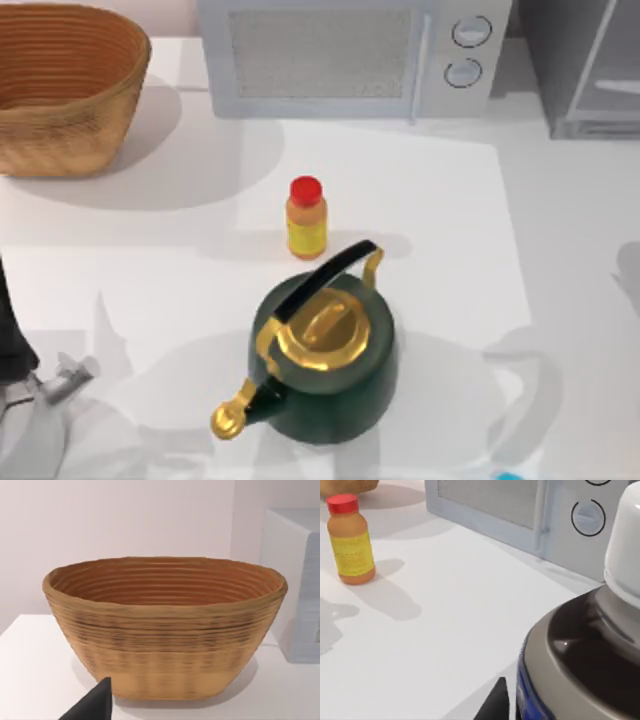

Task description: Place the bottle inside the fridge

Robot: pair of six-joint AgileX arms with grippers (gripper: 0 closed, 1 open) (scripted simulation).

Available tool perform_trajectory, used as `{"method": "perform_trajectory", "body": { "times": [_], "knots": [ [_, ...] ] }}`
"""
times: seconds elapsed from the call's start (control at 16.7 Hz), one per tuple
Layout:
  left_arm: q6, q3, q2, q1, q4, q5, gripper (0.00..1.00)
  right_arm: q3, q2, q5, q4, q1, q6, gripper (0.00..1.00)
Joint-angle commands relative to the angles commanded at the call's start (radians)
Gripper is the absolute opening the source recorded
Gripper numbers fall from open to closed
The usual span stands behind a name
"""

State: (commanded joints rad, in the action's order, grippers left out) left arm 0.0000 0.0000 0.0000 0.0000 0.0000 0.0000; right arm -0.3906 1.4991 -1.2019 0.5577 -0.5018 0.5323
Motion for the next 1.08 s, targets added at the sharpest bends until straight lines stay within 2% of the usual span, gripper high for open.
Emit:
{"method": "perform_trajectory", "body": {
  "times": [0.42,0.6,0.84,1.08],
  "knots": [
    [0.000,0.000,0.000,0.000,0.000,0.000,1.00,0.003,0.002,-0.006,-0.024,0.004,0.005,0.01],
    [0.000,0.000,0.000,0.000,0.000,0.000,1.00,0.046,-0.063,0.032,-0.054,0.013,-0.021,0.01],
    [0.000,0.000,0.000,0.000,0.000,0.000,1.00,0.142,-0.294,0.190,-0.117,0.057,-0.095,0.01],
    [0.000,0.000,0.000,0.000,0.000,0.000,1.00,0.226,-0.676,0.458,-0.199,0.146,-0.192,0.01]
  ]
}}
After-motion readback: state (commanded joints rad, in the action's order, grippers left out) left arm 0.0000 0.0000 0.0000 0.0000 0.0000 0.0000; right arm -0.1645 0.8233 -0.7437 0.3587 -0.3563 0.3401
